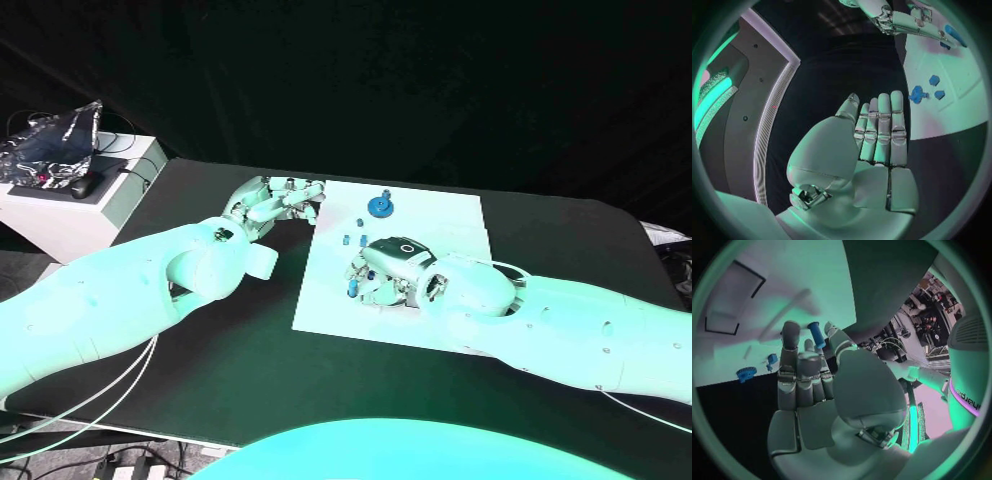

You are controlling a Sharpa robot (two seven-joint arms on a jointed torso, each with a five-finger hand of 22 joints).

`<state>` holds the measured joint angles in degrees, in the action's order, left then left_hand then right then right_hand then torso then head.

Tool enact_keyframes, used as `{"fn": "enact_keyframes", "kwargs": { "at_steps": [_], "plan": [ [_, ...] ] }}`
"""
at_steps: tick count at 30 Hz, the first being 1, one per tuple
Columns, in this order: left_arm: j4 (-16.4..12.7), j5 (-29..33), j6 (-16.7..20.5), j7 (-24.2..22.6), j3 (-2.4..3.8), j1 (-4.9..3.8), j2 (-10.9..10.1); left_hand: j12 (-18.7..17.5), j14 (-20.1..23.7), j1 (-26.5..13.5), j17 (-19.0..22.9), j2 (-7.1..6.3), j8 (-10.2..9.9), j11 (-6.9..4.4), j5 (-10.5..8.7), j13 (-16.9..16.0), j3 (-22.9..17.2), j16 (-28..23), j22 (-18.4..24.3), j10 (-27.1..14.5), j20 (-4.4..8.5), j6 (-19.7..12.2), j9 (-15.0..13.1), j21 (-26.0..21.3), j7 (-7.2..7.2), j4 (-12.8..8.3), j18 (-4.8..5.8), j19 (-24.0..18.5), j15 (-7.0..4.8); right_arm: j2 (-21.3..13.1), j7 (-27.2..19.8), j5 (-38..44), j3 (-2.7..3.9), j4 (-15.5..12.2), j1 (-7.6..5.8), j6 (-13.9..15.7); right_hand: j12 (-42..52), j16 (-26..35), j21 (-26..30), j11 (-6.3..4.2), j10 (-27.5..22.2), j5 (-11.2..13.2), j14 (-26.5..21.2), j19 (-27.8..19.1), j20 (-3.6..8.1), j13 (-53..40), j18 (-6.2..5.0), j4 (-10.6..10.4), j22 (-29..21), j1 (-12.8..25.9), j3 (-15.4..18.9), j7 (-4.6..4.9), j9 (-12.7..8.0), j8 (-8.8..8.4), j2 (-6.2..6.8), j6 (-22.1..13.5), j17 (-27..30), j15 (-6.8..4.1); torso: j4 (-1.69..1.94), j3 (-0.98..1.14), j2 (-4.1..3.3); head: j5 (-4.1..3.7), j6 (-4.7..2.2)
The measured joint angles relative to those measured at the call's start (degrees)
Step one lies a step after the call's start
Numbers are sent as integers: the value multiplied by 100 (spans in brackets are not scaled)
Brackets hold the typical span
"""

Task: Assemble the parts on the task board

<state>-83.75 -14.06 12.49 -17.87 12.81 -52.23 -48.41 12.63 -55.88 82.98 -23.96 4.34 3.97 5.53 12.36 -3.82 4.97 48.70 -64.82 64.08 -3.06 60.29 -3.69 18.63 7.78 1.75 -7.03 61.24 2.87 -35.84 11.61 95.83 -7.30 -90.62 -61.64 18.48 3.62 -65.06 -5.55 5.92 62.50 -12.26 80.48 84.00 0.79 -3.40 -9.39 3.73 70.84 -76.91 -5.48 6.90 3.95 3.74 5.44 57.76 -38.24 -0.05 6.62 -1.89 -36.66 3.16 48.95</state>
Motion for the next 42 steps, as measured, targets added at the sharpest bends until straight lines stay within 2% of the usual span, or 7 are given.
{"fn": "enact_keyframes", "kwargs": {
  "at_steps": [17, 20, 26, 28, 32, 35, 42],
  "plan": [
    [12, 6, 3, -3, 0, 0, -5, 0, 0, 0, 0, 0, 0, 0, 0, 0, 15, 0, 1, 0, 0, 0, 0, -37, 0, 15, 0, 0, 0, -660, -154, -278, 51, -445, -24, 857, 7, -84, -49, -105, 543, -64, -1, 11, -30, -8, -8, -80, -105, -104, -28, 126, -5, 0, -56, 128, -10, -8, -1, 8, 2, -38, -40],
    [18, 7, 3, -3, 0, 0, -4, 0, 0, 0, 0, 0, 0, 0, 0, 0, 15, 0, 1, 0, 0, 0, 0, -37, 0, 15, 0, 0, 0, -898, -187, -570, 77, -552, -118, 993, 126, -84, -49, -134, 879, -175, 16, -23, 3, -47, -8, -83, -105, -130, -121, 169, 3, 0, -82, 264, 8, -115, -6, 7, 6, -65, -66],
    [30, 7, 1, -3, 0, 2, -1, 0, 0, 0, 0, 0, 0, 0, 0, 0, 15, 0, 1, 0, 0, 0, 0, -37, 0, 15, 0, 0, 0, -1488, -184, -1467, 109, -704, -394, 1057, 897, -84, -88, -215, 1102, -341, 90, -75, 62, -692, 10, -237, -105, 170, 170, -10, 55, 153, -123, 485, -81, -326, -36, 10, 11, -216, -180],
    [33, 8, 0, -3, -2, 3, 1, 0, 0, 0, 0, 0, 0, 0, 0, 0, 15, 0, -9, 0, 0, 0, 0, -37, 0, 15, 0, 0, 0, -1665, -137, -1724, 109, -742, -466, 1009, 2569, -99, -151, -417, 1001, -419, 84, -60, 354, -2601, 280, -394, -105, 415, 484, -68, 224, 269, -286, 542, -180, -395, -51, 14, 16, -288, -217],
    [46, 8, -3, -3, -1, 10, 2, 0, 0, 0, 0, 0, 0, 0, 0, 0, 15, 0, -9, 1, 0, 0, 0, -37, 0, 15, 0, 0, 0, -1996, 115, -2212, 114, -802, -588, 768, 4256, -318, -271, -648, 727, -451, 90, -37, 417, -4608, 297, -735, -98, 808, 623, -187, 732, 539, -381, 637, -543, -478, -77, 22, 24, -462, -269],
    [47, 8, -6, -4, -1, 19, 2, 0, 0, 0, 0, 0, 0, 0, 0, 0, 15, 0, -9, 0, 0, 0, 0, -37, 0, 15, 0, 0, 0, -2189, 430, -2493, 114, -846, -625, 510, 4940, -351, -352, -794, 873, -451, 114, -41, 463, -5632, 297, -904, -93, 921, 673, -358, 1712, 984, -499, 560, -668, -507, -94, 26, 31, -620, -307],
    [49, 8, -17, -4, -1, 46, -17, 34, 0, 0, 0, 0, 0, 0, 0, 0, 15, 0, -8, 1, 0, 0, 0, -37, 1, 15, 0, 0, 0, -2485, 1301, -2823, 75, -975, -655, -109, 5332, -560, -598, -798, 1233, -494, 133, -46, 469, -6568, 297, -1113, -11, 1056, 965, -443, 2848, 992, -529, 460, -1049, -526, -116, 30, 41, -859, -318]
  ]
}}
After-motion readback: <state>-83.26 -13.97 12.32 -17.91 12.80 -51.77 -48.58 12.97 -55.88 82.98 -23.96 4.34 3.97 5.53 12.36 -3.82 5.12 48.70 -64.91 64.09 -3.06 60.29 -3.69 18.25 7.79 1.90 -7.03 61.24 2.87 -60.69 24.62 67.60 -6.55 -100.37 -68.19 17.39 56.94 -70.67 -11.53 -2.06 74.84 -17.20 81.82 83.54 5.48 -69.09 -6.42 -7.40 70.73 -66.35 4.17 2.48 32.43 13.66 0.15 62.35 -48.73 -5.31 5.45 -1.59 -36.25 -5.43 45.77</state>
